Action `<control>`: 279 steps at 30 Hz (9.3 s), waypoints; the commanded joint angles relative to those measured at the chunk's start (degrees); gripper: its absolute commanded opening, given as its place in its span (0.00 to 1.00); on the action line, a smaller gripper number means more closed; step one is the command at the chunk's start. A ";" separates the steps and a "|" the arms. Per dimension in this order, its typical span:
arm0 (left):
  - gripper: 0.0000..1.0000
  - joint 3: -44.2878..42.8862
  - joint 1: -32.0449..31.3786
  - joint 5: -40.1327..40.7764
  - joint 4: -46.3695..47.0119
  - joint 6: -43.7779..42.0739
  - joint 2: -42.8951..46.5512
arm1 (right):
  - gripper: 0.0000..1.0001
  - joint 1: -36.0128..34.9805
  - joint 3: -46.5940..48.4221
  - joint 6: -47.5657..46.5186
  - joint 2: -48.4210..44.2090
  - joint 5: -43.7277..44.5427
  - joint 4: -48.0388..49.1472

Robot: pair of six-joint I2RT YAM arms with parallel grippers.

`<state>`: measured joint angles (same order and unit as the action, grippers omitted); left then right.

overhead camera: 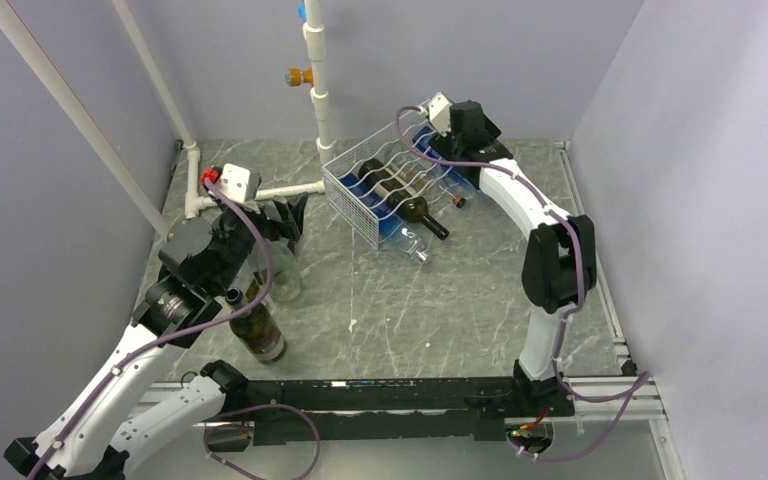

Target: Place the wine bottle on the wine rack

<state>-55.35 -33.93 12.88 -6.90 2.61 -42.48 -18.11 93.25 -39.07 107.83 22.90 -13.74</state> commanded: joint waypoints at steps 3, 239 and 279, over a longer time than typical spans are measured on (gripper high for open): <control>0.97 -1.58 0.10 -1.26 1.19 0.14 1.08 | 0.00 0.92 13.08 -2.53 5.35 -0.49 1.62; 1.00 -19.82 -7.47 -37.12 -10.62 -0.20 -21.38 | 0.00 -24.21 -45.29 84.88 -56.82 -18.02 31.27; 1.00 -12.12 -13.17 -15.84 -9.02 -1.89 -25.90 | 0.00 -24.08 -40.13 103.94 -47.42 -25.01 50.18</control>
<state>-68.01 -47.31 -6.09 -17.17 2.31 -68.71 -41.76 47.09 58.87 62.11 1.61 16.03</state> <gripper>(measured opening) 0.995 0.860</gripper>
